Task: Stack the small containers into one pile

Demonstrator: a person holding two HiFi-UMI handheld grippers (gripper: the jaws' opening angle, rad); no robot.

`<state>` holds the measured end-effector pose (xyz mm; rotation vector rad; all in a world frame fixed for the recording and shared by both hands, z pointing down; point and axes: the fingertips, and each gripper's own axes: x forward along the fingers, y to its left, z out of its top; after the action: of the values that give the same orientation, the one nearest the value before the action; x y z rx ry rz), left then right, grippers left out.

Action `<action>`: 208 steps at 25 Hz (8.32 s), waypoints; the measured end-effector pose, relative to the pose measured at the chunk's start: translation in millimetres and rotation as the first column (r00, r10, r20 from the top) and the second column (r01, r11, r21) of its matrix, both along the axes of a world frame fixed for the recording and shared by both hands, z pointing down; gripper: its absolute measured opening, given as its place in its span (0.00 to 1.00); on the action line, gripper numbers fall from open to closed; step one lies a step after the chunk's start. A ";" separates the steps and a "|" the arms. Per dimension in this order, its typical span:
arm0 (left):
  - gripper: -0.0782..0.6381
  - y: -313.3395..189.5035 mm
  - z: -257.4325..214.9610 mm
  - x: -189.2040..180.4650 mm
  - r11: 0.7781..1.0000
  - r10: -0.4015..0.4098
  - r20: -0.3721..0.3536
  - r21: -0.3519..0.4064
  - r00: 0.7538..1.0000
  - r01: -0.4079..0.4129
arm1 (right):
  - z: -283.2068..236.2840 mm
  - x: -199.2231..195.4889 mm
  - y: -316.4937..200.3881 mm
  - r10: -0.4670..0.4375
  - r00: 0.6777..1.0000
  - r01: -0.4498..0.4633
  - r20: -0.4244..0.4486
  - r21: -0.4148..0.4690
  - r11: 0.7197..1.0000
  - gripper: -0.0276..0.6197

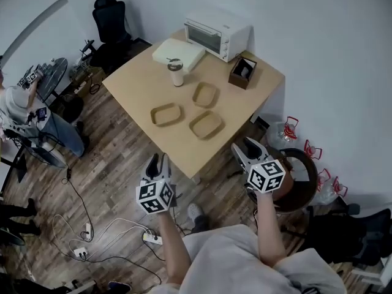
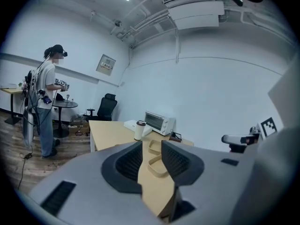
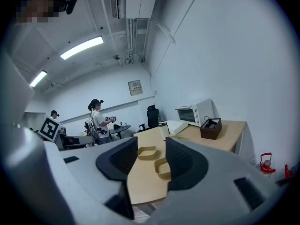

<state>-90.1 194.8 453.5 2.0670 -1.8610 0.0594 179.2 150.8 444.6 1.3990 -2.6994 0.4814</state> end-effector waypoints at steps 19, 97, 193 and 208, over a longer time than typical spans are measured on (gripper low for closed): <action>0.28 -80.4 55.6 -73.3 0.991 0.078 -0.060 -0.104 0.995 -0.084 | 45.1 -39.4 -65.2 0.118 0.990 -0.126 -0.080 -0.108 0.986 0.35; 0.13 -213.8 244.5 39.2 0.751 -0.470 -0.124 -0.577 0.874 0.322 | 265.2 -91.9 -258.6 -0.338 0.923 0.168 -0.186 -0.595 0.786 0.07; 0.16 -300.6 247.3 -144.5 0.768 -0.230 -0.099 -0.629 0.968 0.119 | 257.4 -261.0 -303.4 -0.252 0.944 0.054 -0.215 -0.650 0.758 0.11; 0.25 -311.6 218.8 -118.3 0.811 -0.177 -0.082 -0.577 0.981 0.097 | 248.2 -214.3 -319.2 -0.163 0.957 -0.017 -0.238 -0.613 0.790 0.16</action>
<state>-208.4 -116.8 672.3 1.4804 -1.6424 0.3876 -35.1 -168.4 692.8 1.0661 -2.0732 0.9610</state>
